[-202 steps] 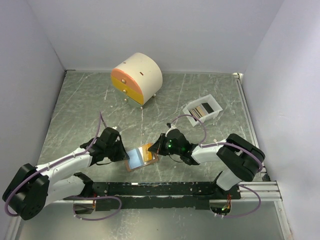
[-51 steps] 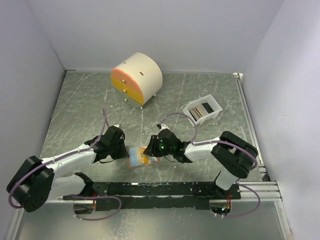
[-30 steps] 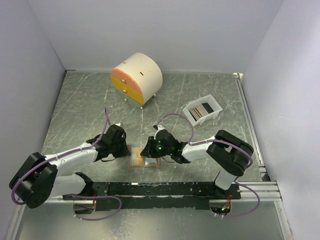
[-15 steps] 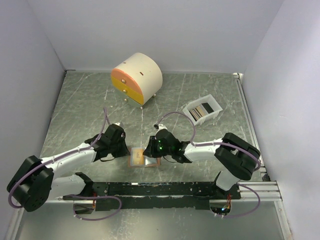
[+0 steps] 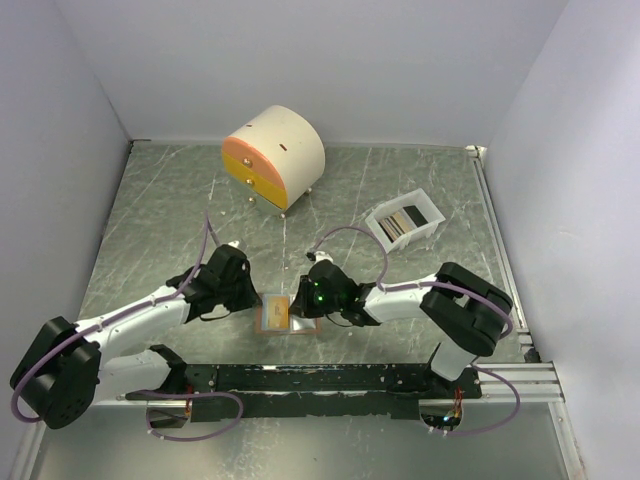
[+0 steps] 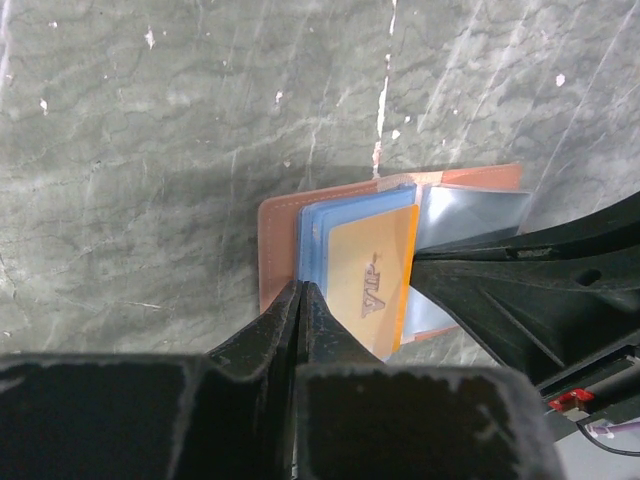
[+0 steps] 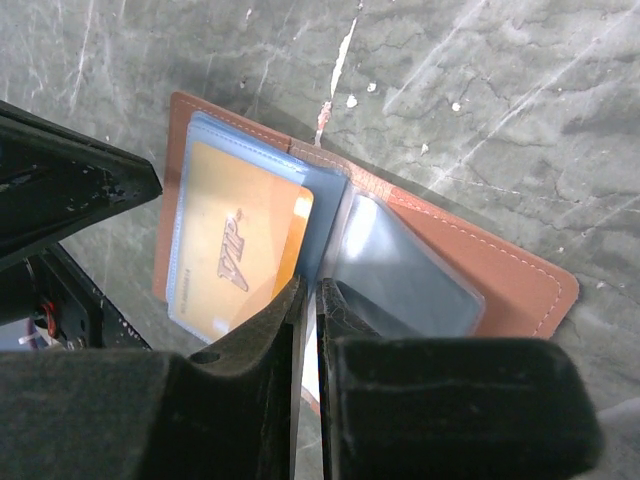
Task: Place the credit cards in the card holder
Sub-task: Insert the credit card into the card holder, then turn over the card slot in the card holder.
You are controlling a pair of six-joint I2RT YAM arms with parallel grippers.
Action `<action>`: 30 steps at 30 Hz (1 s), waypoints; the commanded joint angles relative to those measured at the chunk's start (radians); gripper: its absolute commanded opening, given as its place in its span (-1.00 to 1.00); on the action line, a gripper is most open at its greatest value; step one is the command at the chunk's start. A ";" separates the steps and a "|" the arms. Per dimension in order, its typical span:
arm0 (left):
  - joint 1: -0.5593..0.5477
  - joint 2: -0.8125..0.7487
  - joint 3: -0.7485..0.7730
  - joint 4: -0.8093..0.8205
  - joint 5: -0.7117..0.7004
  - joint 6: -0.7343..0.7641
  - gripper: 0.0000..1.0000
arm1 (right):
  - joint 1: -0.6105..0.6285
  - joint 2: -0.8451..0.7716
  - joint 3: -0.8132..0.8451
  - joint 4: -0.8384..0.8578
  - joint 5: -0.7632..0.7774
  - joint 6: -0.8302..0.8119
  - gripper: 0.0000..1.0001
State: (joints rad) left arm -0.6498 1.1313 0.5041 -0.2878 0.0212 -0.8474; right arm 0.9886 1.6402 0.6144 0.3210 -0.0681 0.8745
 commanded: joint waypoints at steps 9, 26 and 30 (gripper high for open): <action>-0.005 0.016 -0.010 0.022 0.034 -0.006 -0.84 | 0.011 0.023 0.028 -0.079 0.026 -0.031 -0.84; -0.005 0.056 -0.033 0.048 0.026 -0.001 -0.85 | 0.027 -0.002 0.095 -0.090 0.003 -0.018 -0.75; -0.005 0.055 -0.029 0.045 0.029 -0.001 -0.85 | 0.026 0.017 0.092 -0.103 0.011 -0.020 -0.77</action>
State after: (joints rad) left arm -0.6498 1.1908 0.4763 -0.2684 0.0311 -0.8532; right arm 1.0100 1.6310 0.6926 0.2474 -0.0742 0.8585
